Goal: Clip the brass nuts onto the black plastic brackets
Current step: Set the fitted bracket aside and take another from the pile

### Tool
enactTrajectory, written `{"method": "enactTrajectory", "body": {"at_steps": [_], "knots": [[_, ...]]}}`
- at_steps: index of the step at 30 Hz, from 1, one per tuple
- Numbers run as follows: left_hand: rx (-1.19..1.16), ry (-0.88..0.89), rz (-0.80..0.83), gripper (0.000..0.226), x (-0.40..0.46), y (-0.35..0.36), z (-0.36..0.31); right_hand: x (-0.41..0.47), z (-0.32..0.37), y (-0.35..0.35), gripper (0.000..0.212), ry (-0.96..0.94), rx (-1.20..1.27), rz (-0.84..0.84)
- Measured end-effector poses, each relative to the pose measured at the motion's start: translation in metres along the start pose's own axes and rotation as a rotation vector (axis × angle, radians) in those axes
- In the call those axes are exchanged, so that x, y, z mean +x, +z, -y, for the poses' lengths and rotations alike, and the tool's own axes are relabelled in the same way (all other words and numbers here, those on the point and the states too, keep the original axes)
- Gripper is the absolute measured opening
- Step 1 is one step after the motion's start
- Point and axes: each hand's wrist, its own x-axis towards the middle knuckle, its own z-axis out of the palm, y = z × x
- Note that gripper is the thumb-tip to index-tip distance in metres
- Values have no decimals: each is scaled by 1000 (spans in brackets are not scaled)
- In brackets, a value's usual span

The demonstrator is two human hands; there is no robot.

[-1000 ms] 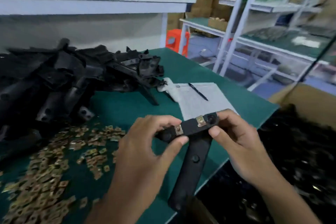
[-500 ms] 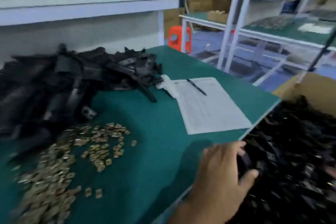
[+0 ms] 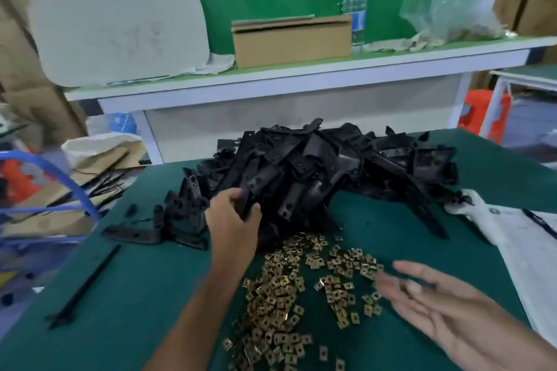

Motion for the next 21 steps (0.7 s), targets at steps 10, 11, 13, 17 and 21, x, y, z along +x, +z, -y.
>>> {"method": "enactTrajectory", "body": {"at_steps": [10, 11, 13, 17, 21], "knots": [[-126, -136, 110, 24, 100, 26, -19, 87, -11, 60, 38, 191, -165, 145], [-311, -216, 95, 29, 100, 19, -22, 93, -14, 57, 38, 197, -131, 142], [-690, -407, 129, 32, 95, -2, -27, 100, -19, 52, 34, 207, -76, 143], [-1193, -593, 285, 23, 54, -41, -19, 102, -25, 47, 31, 182, -50, 124], [-1200, -533, 346, 31, -18, -43, 2, 96, -26, 48, 24, 105, -138, 154]]}}
